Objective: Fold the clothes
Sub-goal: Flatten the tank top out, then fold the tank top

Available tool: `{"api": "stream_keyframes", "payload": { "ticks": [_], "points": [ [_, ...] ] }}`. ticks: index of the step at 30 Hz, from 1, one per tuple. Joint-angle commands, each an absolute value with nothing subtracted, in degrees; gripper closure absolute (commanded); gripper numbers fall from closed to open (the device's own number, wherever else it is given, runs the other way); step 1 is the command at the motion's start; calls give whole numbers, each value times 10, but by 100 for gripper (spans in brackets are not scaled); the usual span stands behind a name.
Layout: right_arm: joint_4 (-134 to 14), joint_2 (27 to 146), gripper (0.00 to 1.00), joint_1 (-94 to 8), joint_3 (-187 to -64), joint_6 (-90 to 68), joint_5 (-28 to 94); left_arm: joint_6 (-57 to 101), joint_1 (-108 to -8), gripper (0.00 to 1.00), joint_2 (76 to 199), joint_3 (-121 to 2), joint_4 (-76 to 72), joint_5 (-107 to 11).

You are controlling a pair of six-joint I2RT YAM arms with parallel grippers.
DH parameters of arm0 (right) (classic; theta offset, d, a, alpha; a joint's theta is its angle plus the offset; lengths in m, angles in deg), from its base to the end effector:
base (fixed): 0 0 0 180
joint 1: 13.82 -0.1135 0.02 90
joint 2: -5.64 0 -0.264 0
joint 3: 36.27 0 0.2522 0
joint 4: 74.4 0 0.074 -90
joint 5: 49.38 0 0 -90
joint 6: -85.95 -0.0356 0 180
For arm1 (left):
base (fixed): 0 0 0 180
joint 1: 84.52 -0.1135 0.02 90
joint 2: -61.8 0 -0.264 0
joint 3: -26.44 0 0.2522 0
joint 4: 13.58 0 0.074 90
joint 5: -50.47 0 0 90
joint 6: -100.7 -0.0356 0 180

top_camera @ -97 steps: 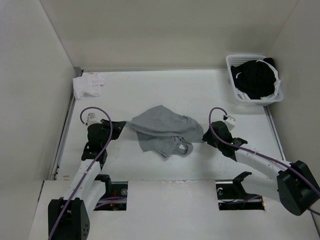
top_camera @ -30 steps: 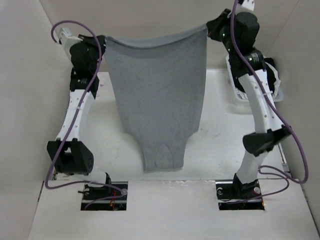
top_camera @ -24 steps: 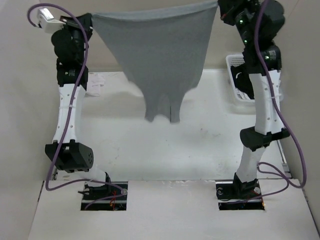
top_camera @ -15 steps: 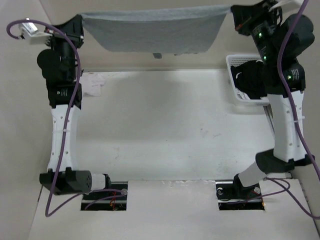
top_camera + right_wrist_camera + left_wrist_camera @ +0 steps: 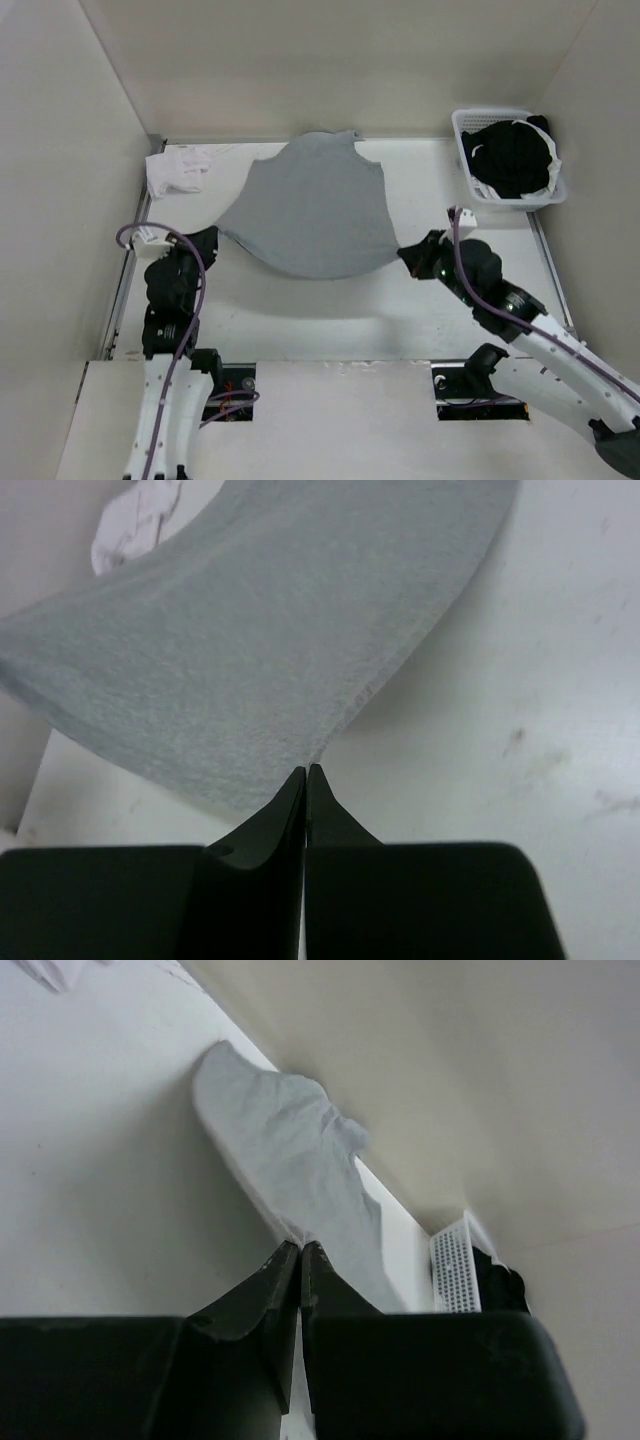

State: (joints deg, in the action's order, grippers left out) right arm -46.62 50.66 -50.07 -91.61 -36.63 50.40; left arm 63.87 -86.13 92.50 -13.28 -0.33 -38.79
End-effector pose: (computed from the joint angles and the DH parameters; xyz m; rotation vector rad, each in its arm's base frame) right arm 0.1532 0.1049 0.3127 0.0590 1.9246 0.6613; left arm 0.1513 0.0047 0.2797 -0.7857 1.4944 -0.6722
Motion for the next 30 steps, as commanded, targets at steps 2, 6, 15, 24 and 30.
{"api": "stream_keyframes", "payload": {
  "ticks": [2,6,15,24,30],
  "points": [
    [-441,382,100,-602,-854,-446,573,634,-857,97,780,-124,146,-403],
    [-349,314,100,-716,-789,-550,576,665,-808,98,715,-128,304,-390],
    [-238,313,100,-916,-820,-659,709,642,-746,97,643,-213,439,-257],
    [-496,512,100,-593,-896,-440,565,655,-788,97,909,-180,89,-240],
    [-629,691,100,-389,-977,-415,419,674,-821,97,1220,-249,-140,-254]
  ]
}}
